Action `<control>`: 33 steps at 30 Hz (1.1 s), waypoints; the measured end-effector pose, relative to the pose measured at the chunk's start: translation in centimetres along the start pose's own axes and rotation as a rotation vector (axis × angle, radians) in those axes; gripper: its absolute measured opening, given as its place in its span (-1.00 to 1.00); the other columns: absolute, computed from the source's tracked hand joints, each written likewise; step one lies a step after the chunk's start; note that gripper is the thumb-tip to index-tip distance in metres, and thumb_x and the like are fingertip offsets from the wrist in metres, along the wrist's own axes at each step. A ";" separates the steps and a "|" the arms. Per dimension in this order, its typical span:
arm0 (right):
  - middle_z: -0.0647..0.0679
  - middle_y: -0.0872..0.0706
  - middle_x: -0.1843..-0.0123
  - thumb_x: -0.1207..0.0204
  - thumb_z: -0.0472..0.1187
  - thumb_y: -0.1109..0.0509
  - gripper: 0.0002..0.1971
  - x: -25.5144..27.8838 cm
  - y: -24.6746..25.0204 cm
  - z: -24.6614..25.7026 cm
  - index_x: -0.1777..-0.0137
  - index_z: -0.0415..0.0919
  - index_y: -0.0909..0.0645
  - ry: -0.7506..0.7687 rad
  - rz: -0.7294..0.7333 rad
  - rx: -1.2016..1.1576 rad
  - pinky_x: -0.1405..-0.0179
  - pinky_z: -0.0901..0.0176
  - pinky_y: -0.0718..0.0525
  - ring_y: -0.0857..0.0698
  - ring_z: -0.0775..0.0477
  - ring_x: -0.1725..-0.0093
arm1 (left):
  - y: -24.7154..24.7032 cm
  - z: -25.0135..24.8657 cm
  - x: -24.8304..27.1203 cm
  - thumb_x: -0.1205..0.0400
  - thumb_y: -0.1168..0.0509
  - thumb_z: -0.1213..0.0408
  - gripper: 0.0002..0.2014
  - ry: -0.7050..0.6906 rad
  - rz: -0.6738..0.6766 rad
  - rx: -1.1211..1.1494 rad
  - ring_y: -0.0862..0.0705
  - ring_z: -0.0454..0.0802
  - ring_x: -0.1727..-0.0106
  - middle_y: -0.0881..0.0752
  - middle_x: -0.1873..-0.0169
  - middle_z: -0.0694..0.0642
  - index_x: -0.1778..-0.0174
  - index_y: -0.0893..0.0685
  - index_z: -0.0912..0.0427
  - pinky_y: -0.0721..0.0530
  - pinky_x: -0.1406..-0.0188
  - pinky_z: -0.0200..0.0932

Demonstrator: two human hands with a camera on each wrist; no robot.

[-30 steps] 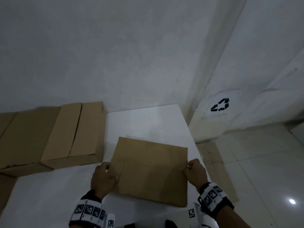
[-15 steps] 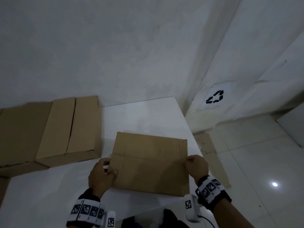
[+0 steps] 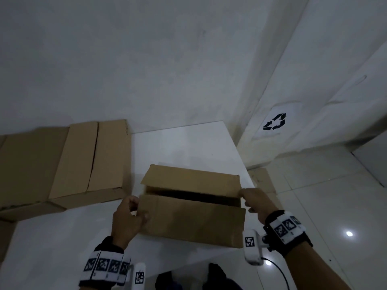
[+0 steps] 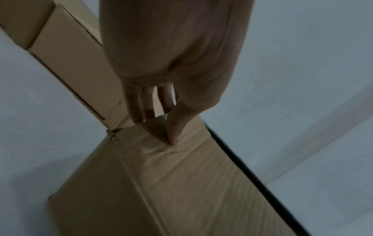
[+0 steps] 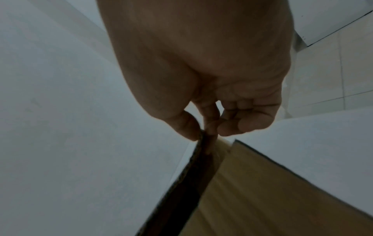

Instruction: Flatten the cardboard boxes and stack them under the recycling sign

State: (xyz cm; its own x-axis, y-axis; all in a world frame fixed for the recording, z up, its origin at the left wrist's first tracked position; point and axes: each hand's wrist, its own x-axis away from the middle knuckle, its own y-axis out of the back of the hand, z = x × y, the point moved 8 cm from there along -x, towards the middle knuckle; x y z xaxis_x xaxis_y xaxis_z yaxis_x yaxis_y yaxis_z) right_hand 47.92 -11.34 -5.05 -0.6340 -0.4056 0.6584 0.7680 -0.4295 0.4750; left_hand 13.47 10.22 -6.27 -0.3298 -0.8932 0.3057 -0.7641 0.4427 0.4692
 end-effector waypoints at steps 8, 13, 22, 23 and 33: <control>0.00 -0.71 -0.17 -0.61 -0.02 -0.35 -0.68 2.2 3.1 6.2 -0.35 0.03 -0.60 0.245 0.182 -0.174 -0.15 0.03 -0.63 -0.70 -0.08 -0.11 | 2.8 0.0 2.5 -0.70 -0.07 -0.11 -0.43 0.191 0.148 0.293 -0.70 0.27 0.28 -0.76 0.27 0.33 0.20 -0.71 0.35 -0.59 0.31 0.01; -0.12 -0.35 -0.59 -0.57 -0.03 -0.41 -0.32 -0.2 1.8 9.2 -0.65 0.09 -0.22 0.438 0.069 0.389 -0.32 0.06 -0.50 -0.54 -0.16 -0.40 | 2.1 1.3 5.0 -0.66 -0.33 0.22 -0.73 0.237 0.421 0.161 -0.79 0.21 0.02 -0.82 0.14 0.24 0.15 -0.76 0.39 -0.70 -0.25 0.17; -0.25 -0.67 -0.33 -0.59 0.23 -0.24 -0.06 -2.1 -1.7 11.3 -0.61 0.24 0.48 0.378 0.288 0.754 0.02 0.16 -0.67 -0.72 -0.13 -0.04 | -0.8 -2.4 8.0 -0.66 -0.11 -0.08 -0.65 0.140 0.374 0.279 -0.81 0.32 0.20 -0.62 -0.20 -0.06 -0.38 -0.45 -0.28 -0.80 0.25 0.04; -0.23 -0.73 -0.22 -0.59 0.25 -0.24 -0.05 -2.1 -1.6 11.3 -0.59 0.26 0.51 0.364 0.309 0.754 0.11 0.19 -0.71 -0.75 -0.10 0.03 | -0.9 -2.6 7.9 -0.65 -0.19 -0.03 -0.67 0.106 0.352 0.275 -0.81 0.31 0.22 -0.65 -0.17 -0.01 -0.35 -0.51 -0.24 -0.80 0.26 0.05; -0.16 -0.34 -0.63 -0.61 0.15 -0.27 -0.05 -2.6 -1.5 15.1 -0.69 -0.07 0.37 0.430 0.295 0.863 -0.32 0.13 -0.56 -0.56 -0.19 -0.42 | -1.1 -0.8 10.7 -0.41 -0.39 -0.33 -0.30 0.050 0.381 0.181 -0.80 0.11 0.11 -0.77 0.17 0.24 0.18 -0.77 0.39 -0.77 -0.01 -0.11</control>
State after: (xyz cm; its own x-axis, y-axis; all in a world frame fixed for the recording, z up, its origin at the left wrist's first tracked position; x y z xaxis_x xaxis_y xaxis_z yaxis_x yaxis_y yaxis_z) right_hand 49.77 2.55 1.32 -0.2559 -0.7310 0.6326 0.5940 0.3974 0.6995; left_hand 11.23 0.22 -2.82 -0.5837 -0.6614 0.4711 -0.6791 0.7157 0.1634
